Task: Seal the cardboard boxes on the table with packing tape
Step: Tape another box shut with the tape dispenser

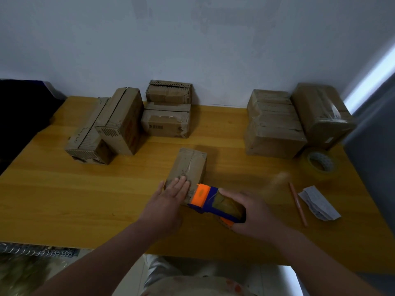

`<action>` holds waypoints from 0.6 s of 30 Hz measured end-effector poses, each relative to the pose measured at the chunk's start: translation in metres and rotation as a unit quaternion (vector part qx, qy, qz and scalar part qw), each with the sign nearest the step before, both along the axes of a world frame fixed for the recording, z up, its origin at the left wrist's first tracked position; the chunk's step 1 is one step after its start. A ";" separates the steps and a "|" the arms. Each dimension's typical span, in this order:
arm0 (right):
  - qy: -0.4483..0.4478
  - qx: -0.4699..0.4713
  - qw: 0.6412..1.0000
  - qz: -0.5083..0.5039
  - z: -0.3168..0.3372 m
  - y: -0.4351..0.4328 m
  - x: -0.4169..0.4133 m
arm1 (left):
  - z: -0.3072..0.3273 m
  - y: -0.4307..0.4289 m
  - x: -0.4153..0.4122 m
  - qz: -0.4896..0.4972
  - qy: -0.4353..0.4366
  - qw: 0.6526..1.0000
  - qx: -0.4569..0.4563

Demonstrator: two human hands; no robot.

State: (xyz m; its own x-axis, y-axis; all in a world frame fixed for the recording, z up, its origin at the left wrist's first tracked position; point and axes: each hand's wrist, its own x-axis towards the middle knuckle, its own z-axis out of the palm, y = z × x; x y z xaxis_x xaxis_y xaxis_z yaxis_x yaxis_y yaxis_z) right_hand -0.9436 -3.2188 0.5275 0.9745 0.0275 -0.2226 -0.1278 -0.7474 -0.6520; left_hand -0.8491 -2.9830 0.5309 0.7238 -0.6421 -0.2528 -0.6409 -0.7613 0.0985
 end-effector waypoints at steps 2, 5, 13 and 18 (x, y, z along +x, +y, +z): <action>-0.003 -0.001 1.000 0.001 0.001 0.001 0.000 | 0.000 0.002 0.005 -0.019 -0.009 1.000 -0.008; -0.002 -0.006 1.000 0.003 0.005 -0.001 0.003 | 0.000 0.002 0.009 -0.027 -0.007 0.999 -0.021; 0.011 -0.013 0.999 0.033 0.046 -0.017 0.000 | 0.004 -0.001 0.008 -0.020 -0.014 0.999 -0.023; 0.048 -0.048 0.997 0.038 0.059 -0.030 -0.007 | 0.004 -0.001 0.008 -0.016 -0.023 0.999 -0.026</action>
State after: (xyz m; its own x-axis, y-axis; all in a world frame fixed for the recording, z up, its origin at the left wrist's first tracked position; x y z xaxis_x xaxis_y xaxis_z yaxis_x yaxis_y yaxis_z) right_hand -0.9502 -3.2491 0.5869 0.9444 0.0746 -0.3202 -0.1266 -0.8162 -0.5637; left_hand -0.8411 -2.9843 0.5345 0.7128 -0.6763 -0.1860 -0.6694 -0.7351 0.1076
